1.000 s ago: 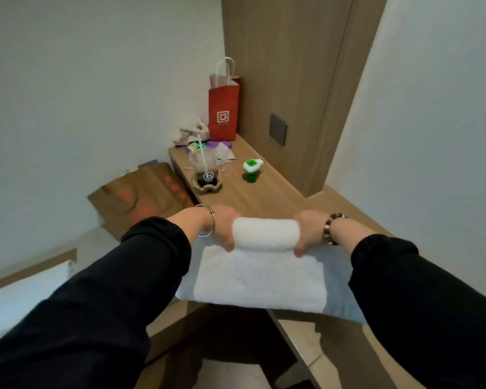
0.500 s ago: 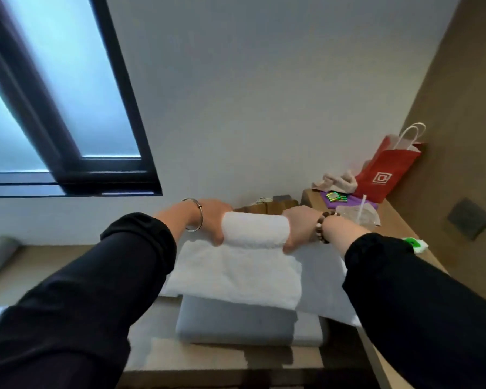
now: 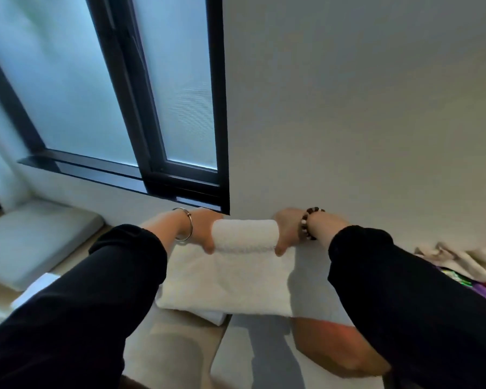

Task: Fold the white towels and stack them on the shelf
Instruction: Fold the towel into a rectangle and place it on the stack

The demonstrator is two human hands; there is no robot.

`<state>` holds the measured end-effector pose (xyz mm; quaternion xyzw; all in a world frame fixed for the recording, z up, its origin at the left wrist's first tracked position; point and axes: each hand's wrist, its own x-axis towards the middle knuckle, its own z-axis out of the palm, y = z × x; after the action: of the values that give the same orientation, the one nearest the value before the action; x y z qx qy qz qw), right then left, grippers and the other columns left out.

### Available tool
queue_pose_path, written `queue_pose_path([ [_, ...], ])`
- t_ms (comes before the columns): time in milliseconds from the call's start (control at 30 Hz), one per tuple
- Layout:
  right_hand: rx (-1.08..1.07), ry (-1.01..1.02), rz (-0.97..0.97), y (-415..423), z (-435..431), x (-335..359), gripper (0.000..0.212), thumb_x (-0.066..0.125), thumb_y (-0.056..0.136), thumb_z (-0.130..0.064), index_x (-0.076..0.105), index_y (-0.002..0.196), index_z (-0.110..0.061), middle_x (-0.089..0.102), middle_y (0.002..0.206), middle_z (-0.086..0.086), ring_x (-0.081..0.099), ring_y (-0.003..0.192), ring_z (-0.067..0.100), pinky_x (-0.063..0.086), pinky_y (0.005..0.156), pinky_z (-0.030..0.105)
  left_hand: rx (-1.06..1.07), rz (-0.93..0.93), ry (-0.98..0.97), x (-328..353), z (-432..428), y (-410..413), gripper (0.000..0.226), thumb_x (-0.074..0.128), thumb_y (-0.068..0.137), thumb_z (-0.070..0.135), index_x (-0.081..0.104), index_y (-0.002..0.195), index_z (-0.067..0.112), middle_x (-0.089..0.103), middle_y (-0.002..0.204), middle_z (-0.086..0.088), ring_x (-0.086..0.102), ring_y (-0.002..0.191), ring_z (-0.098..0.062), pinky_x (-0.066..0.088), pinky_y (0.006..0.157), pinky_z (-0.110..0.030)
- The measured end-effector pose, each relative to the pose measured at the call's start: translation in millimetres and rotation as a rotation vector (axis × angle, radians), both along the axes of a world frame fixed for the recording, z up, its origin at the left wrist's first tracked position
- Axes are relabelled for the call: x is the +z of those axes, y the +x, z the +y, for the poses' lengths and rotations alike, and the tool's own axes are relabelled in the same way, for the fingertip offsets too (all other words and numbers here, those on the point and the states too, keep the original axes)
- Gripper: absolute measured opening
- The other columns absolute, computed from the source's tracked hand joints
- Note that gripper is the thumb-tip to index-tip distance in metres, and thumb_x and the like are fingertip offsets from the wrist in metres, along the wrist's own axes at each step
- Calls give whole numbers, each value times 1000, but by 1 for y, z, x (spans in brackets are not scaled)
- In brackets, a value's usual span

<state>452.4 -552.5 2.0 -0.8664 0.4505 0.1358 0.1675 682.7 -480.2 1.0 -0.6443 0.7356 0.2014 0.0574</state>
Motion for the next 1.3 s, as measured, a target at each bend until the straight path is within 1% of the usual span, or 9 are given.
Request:
queue_pose_path([
  [100,36,8,20,35,-12,0,52,85,60,-38,61,104,-23,64,100,-2,61,93,21,52,88,36,20,20,10,-6,-8,33,48,83,61,22,54,97,34,61,94,11,57,91,-12,42,71,-23],
  [267,47,44,72,104,-20,-13,51,84,63,-37,63,106,-19,65,98,-2,62,87,17,53,77,29,29,-2,5,-29,-15,98,55,81,63,26,56,113,24,64,104,4,59,96,-18,49,81,-31],
  [467,-37,146,100,227,-14,-52,29,82,59,-35,59,70,-21,62,64,-5,57,49,9,43,42,15,57,27,71,-61,-11,220,47,80,61,25,57,102,27,61,92,8,58,86,-16,44,70,-26],
  [667,-56,220,40,320,1,-116,34,81,48,-43,63,63,-19,64,64,-7,62,57,10,50,50,22,21,34,202,-103,-4,321,42,78,58,28,55,93,27,61,87,10,59,81,-14,40,55,-21],
  [800,-53,249,43,344,0,-151,39,76,45,-47,56,71,-24,62,71,-11,60,63,7,44,51,21,4,33,263,-140,-14,351,42,78,56,30,48,86,33,54,79,15,54,74,-10,35,50,-22],
  [967,-83,271,32,348,-17,-206,45,72,49,-48,55,84,-25,65,87,-5,64,82,18,54,69,30,-7,20,340,-194,-40,359,42,75,54,33,45,84,35,53,76,16,50,65,-1,34,49,-21],
  [1100,-107,378,-9,349,-40,-255,29,77,62,-28,58,83,-19,67,86,2,63,77,18,39,47,11,-28,28,414,-245,-70,359,44,77,56,32,51,91,29,58,85,10,57,74,-11,41,53,-23],
  [1200,-127,416,14,349,-62,-290,31,77,62,-29,66,86,-12,70,86,5,66,78,20,42,54,18,-48,19,445,-279,-96,360,49,78,58,31,53,99,24,61,94,4,60,85,-19,49,65,-29],
  [1300,-139,446,92,346,-84,-324,38,78,61,-37,67,88,-13,70,86,4,67,79,21,50,64,27,-83,28,473,-309,-125,357,47,79,59,30,52,98,23,60,90,5,59,84,-19,48,61,-28],
])
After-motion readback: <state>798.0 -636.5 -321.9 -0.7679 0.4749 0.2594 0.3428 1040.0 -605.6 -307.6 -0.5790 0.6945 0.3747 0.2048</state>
